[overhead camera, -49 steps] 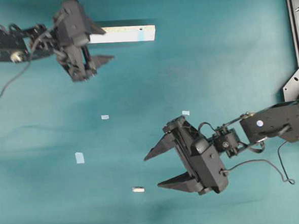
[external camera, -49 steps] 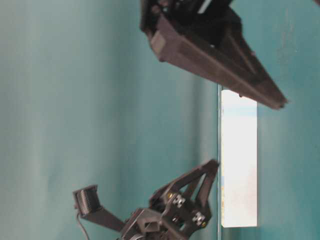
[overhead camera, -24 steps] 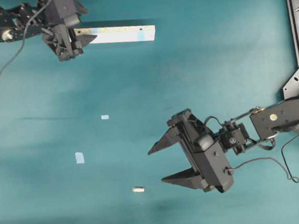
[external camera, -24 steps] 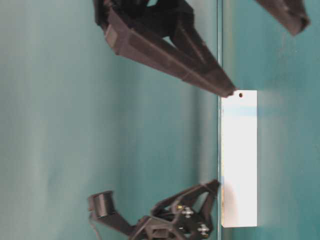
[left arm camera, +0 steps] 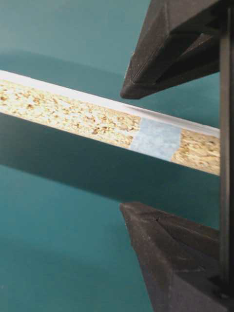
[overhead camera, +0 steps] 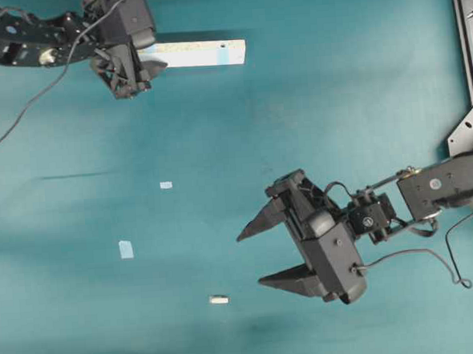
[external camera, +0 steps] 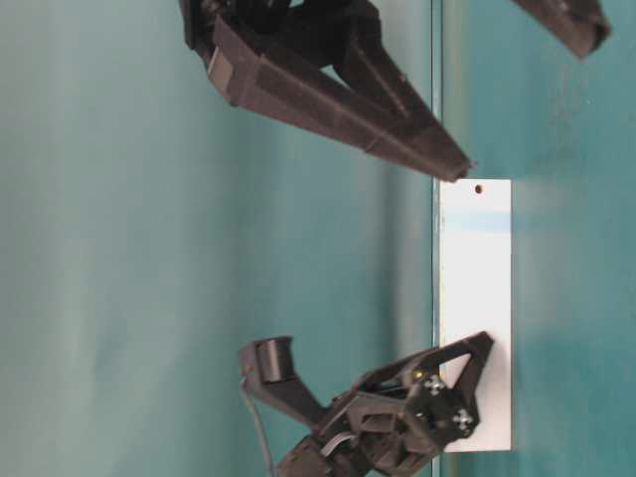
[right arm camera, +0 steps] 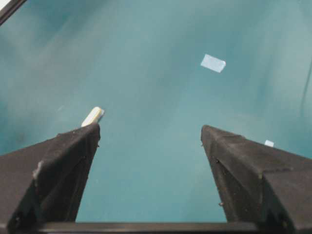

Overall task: Move the wooden board into place and insert the rod into its hole.
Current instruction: 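Close the left gripper on the white board and lift it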

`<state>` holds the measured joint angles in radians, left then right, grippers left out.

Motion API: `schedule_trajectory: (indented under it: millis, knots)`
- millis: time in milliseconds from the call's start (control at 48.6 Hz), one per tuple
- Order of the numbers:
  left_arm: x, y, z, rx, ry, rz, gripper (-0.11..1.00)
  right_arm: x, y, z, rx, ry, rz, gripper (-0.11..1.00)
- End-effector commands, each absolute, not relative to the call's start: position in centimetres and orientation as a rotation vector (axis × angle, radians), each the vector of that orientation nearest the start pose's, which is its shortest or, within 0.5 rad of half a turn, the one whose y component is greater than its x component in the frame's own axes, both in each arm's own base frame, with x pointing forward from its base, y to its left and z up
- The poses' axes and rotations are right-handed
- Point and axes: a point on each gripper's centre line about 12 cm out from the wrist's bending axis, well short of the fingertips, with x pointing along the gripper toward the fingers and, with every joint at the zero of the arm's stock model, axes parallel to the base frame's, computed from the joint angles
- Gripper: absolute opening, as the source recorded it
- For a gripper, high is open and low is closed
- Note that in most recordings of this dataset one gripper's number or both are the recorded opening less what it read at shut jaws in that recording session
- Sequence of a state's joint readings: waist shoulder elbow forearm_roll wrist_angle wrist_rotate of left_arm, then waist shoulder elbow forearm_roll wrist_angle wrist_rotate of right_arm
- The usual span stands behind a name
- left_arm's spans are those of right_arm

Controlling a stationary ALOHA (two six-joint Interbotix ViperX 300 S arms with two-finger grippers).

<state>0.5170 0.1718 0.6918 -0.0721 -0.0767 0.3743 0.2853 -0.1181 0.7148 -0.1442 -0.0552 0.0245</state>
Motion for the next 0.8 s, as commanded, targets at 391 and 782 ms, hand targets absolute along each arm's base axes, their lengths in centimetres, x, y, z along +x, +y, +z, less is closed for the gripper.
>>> schedule_trajectory:
  millis: [391, 782]
  knots:
    - [35.2, 18.9, 9.3, 0.099, 0.818, 0.352, 0.89, 36.1, 10.7, 22.0, -0.182, 0.495, 0.313, 0.93]
    - [34.8, 18.6, 9.0, 0.094, 0.832, 0.348, 0.23, 36.3, 10.6, 22.8, -0.183, 0.498, 0.306, 0.93]
